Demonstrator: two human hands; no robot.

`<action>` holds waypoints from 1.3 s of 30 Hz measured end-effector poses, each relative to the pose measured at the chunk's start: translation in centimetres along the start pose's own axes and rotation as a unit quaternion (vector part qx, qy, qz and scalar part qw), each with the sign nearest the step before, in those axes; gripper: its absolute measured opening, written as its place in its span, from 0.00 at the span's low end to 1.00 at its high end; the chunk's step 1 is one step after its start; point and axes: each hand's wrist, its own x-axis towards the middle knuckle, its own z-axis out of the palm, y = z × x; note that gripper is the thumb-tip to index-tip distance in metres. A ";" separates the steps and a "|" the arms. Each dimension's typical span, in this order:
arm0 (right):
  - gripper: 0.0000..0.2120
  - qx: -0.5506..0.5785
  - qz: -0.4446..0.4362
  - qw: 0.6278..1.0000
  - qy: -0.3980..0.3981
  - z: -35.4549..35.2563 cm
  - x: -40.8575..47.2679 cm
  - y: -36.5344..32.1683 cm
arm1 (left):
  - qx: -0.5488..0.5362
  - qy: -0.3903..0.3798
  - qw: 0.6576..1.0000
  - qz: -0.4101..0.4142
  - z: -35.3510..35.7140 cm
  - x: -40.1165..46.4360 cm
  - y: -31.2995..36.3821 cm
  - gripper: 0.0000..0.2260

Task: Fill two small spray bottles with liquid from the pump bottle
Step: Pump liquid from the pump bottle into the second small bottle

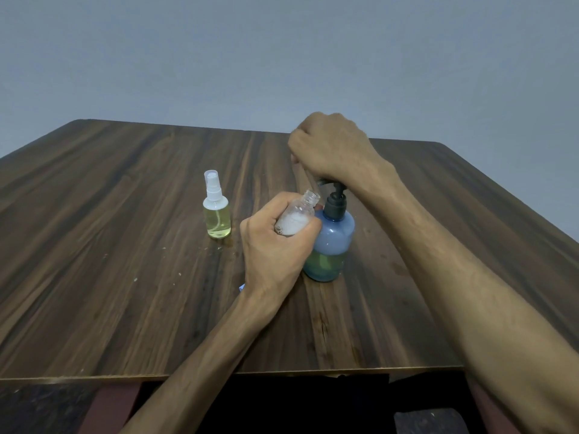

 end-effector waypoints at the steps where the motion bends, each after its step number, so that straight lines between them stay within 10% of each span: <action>1: 0.17 -0.003 0.001 1.000 -0.012 0.2 0.0 0.1 | 0.000 0.001 1.000 -0.002 0.0 0.0 0.0 0.08; 39: 0.20 0.019 0.005 0.997 -0.080 0.4 -0.3 0.2 | 0.003 -0.003 1.000 -0.006 -0.1 -0.1 0.0 0.07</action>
